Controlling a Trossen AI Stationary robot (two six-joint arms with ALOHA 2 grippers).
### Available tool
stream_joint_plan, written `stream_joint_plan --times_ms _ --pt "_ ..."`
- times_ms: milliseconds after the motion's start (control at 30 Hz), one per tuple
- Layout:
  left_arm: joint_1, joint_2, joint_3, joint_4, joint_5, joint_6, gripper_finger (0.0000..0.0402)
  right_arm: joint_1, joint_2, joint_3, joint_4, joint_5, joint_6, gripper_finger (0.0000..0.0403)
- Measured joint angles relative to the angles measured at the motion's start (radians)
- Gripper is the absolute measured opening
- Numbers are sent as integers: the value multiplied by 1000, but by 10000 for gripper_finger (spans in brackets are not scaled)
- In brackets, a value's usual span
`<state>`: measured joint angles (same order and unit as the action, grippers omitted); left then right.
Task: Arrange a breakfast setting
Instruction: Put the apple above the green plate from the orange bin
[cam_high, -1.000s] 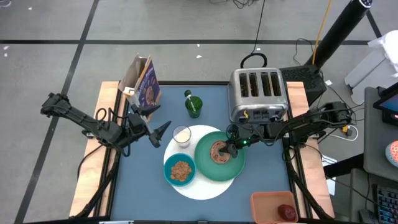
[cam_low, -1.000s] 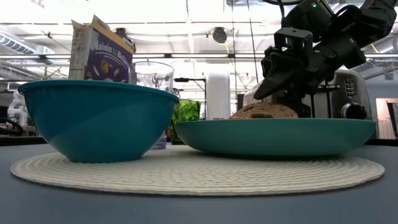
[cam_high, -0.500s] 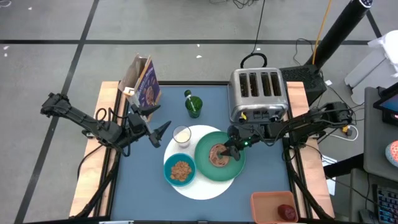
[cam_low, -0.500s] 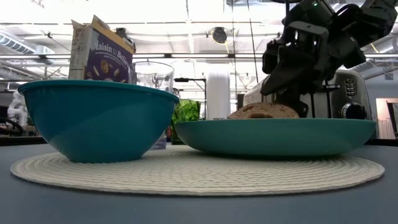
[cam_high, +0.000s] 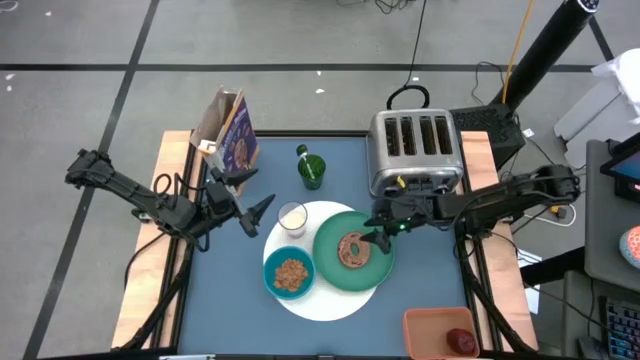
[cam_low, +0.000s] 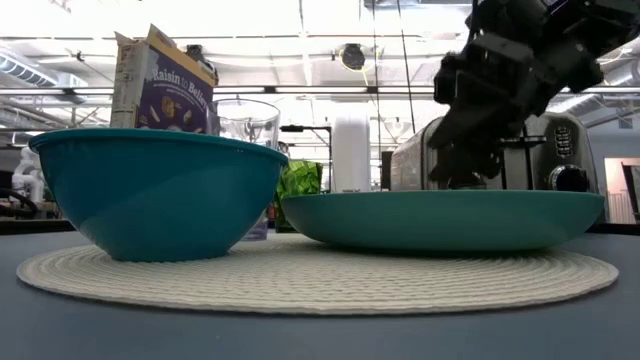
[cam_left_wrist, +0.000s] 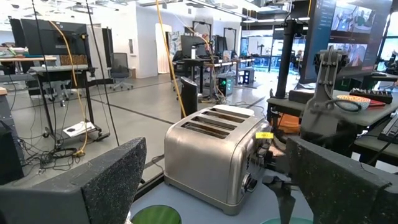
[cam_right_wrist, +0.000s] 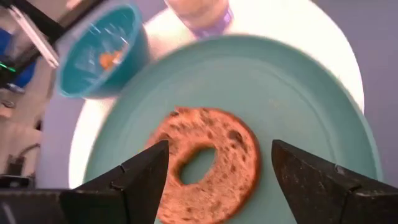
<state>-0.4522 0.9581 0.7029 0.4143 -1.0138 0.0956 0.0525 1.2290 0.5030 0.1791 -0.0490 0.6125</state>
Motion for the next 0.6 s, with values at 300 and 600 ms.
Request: stream_joint_plan --times_ms 300,600 --pt "0 0 0 -3 0 -2 391 2 -176 0 -37 0 -18 275" --pt "0 0 0 -5 0 -3 391 62 -305 0 -32 29 -142 275"
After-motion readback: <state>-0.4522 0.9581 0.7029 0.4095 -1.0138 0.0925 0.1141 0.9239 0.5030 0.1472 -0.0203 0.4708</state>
